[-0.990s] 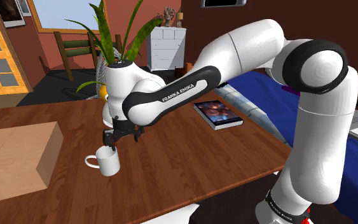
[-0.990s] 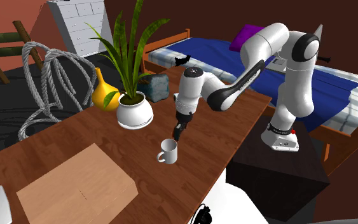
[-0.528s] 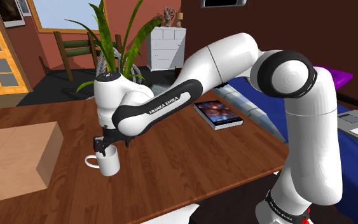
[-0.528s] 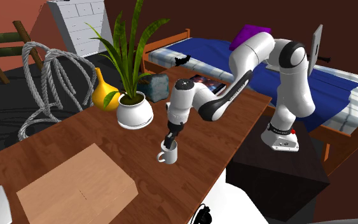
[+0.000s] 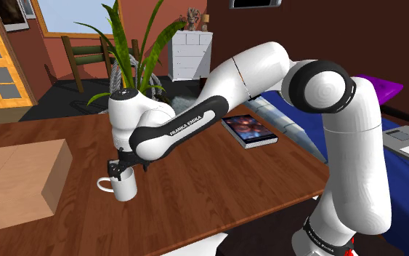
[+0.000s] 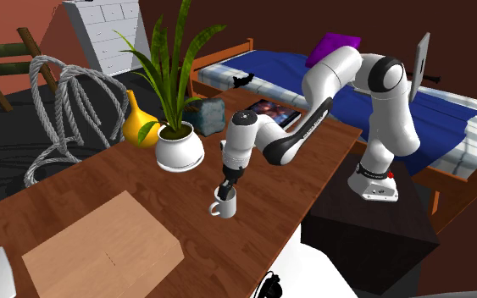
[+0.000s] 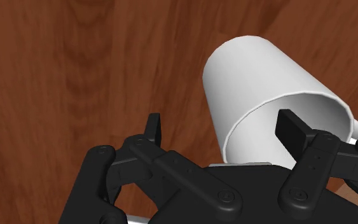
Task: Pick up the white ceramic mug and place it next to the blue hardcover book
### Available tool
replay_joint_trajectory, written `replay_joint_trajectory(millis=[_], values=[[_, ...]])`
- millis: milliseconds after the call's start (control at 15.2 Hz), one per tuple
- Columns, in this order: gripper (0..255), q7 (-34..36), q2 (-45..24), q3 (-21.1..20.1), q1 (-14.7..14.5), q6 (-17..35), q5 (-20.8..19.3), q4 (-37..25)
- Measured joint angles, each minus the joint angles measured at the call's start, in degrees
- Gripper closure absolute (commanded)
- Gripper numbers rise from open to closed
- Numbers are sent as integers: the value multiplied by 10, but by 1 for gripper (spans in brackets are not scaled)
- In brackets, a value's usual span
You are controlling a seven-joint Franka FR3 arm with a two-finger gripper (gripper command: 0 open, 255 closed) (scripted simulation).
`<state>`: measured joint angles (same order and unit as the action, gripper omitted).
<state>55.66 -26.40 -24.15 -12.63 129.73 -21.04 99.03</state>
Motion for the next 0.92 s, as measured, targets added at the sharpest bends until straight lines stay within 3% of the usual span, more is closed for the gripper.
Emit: replay_joint_trajectory(millis=[132, 198, 924], values=[[0, 0, 0, 0, 0, 0, 0, 0], [255, 0, 0, 0, 0, 0, 0, 0], [255, -1, 1, -1, 0, -3, 1, -1]])
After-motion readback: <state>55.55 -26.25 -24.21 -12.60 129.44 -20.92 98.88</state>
